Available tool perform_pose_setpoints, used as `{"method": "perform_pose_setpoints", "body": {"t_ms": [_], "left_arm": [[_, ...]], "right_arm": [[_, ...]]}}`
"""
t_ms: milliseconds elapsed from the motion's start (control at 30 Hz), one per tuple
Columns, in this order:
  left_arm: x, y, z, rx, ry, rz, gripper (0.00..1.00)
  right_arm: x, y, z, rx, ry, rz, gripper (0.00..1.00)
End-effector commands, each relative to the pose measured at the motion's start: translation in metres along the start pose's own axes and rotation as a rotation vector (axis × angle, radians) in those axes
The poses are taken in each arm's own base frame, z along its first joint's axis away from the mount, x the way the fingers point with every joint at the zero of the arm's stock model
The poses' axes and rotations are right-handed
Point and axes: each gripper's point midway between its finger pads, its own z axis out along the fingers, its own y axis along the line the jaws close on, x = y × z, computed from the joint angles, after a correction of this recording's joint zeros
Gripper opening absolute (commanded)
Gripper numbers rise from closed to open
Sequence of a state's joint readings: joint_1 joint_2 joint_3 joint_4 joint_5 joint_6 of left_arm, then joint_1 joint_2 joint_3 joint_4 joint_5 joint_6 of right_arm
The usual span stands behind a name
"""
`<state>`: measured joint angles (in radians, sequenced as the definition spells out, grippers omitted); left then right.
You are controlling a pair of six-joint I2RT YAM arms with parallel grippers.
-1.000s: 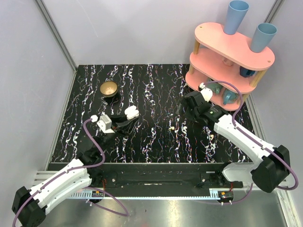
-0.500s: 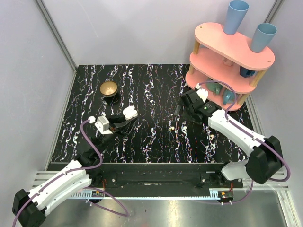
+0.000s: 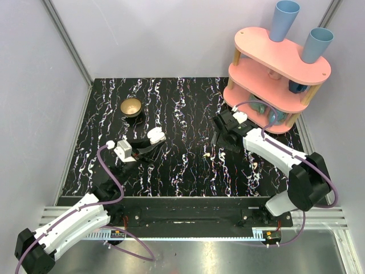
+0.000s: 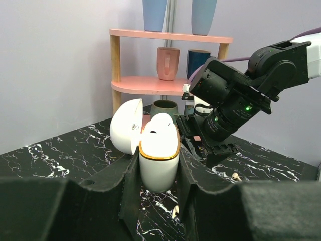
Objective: Insert the wireless bluetooth earbuds into the charging case
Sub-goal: Pick up the left earbud from the center of the board.
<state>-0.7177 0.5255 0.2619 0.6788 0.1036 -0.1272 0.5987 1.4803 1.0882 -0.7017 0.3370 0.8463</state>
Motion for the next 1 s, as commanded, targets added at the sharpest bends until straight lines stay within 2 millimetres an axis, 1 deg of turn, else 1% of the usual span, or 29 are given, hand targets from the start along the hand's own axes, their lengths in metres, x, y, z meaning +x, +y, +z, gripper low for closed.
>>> {"method": "perform_pose_setpoints", "body": {"t_ms": [0, 200, 300, 367, 433, 467, 667, 967], "left_arm": [[-0.025, 0.003, 0.005, -0.016, -0.064, 0.024, 0.00], [-0.028, 0.005, 0.003, -0.029, -0.070, 0.037, 0.00], [-0.027, 0.004, 0.004, -0.025, -0.066, 0.037, 0.00], [-0.026, 0.005, 0.004, -0.025, -0.063, 0.035, 0.00], [-0.026, 0.005, 0.005, -0.026, -0.063, 0.038, 0.00], [-0.025, 0.005, 0.005, -0.027, -0.060, 0.038, 0.00], [-0.024, 0.006, 0.004, -0.030, -0.059, 0.038, 0.00], [-0.022, 0.006, 0.002, -0.034, -0.058, 0.036, 0.00]], "right_arm": [[0.000, -0.010, 0.008, 0.046, 0.002, 0.041, 0.77], [0.010, -0.016, 0.024, 0.063, 0.047, 0.014, 0.73], [0.015, -0.015, 0.031, 0.055, 0.065, -0.001, 0.71], [0.015, -0.011, 0.035, 0.030, 0.069, -0.004, 0.69], [0.015, -0.011, 0.037, 0.025, 0.064, -0.006, 0.64], [0.015, -0.011, 0.038, 0.027, 0.064, -0.011, 0.63], [0.018, -0.018, 0.047, 0.062, 0.072, -0.018, 0.61], [0.024, -0.019, 0.057, 0.070, 0.092, -0.025, 0.58]]}}
